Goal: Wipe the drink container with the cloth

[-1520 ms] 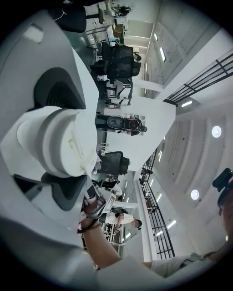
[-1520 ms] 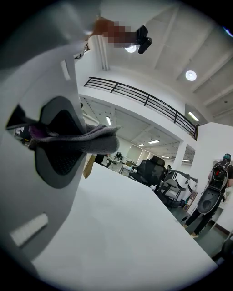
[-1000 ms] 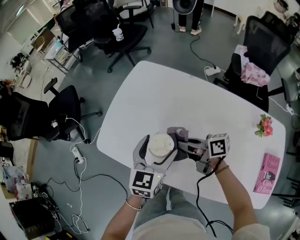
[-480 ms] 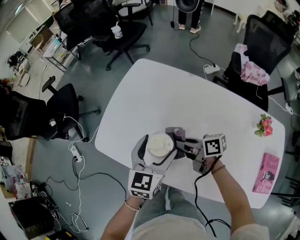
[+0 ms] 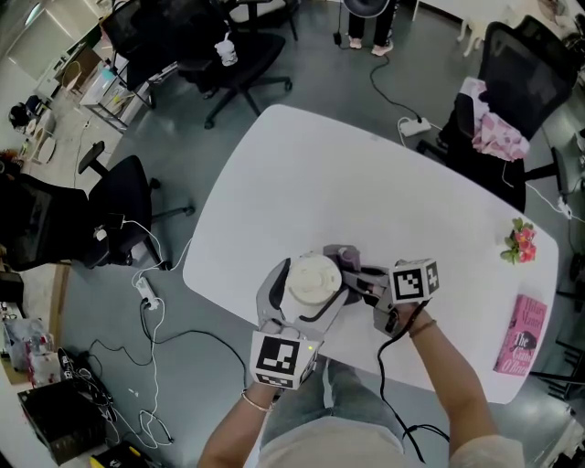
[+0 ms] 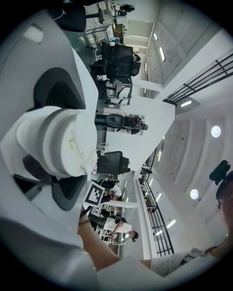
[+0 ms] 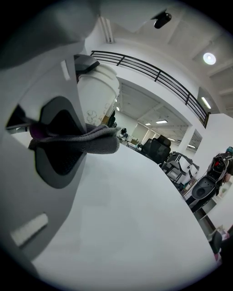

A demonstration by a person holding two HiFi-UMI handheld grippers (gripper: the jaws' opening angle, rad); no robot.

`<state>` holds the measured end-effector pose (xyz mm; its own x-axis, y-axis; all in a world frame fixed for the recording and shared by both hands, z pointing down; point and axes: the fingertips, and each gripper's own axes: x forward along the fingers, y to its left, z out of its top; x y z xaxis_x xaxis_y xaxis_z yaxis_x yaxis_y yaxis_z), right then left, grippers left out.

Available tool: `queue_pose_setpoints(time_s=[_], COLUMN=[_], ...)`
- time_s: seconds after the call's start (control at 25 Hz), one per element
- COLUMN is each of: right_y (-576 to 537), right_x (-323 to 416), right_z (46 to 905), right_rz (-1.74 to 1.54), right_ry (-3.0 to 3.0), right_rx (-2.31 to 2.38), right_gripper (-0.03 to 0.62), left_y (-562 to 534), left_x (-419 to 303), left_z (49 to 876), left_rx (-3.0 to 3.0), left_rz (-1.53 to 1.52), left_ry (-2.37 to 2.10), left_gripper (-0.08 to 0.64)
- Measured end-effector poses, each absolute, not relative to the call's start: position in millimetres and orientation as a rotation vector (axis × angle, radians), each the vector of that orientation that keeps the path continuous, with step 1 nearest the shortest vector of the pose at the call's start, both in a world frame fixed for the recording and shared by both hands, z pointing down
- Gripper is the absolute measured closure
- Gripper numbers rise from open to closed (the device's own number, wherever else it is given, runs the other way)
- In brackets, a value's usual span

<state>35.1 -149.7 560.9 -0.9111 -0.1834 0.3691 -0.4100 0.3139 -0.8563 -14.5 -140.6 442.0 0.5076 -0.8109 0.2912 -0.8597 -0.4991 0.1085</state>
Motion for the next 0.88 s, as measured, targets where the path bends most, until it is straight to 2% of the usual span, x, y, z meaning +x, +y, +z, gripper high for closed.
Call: queue_pose_setpoints(time_s=[0.88], right_y=[-151.7], right_x=[31.7], right_z=[594.5], right_rz=[1.446], right_ry=[-2.264], right_rx=[0.700], right_gripper=[0.520], left_y=[-140.4], left_x=[-15.4], left_z=[442.9], left_rx=[2.513], left_rz=[0.298], left_ry=[-1.414], left_gripper=[0.109])
